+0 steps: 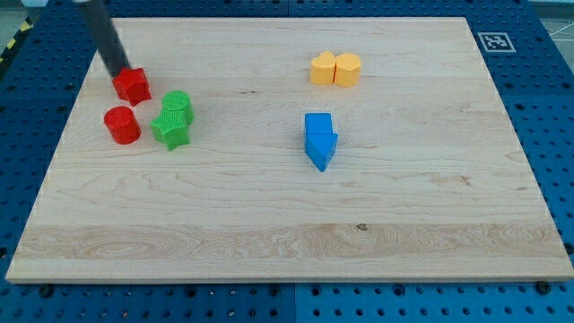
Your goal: Push the red star above the red circle
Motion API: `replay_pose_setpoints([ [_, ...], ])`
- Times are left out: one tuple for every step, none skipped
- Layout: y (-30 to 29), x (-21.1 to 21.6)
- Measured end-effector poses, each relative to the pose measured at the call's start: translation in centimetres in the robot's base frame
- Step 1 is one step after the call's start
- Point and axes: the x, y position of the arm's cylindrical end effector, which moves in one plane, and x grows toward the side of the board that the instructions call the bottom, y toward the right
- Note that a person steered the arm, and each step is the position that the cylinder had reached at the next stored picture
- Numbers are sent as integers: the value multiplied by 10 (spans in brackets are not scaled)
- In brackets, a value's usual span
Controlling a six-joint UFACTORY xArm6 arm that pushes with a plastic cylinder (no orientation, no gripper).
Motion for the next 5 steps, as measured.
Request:
replay_pose_setpoints([
  [18, -5],
  [32, 3],
  [31, 31],
  [23, 47],
  [20, 47],
])
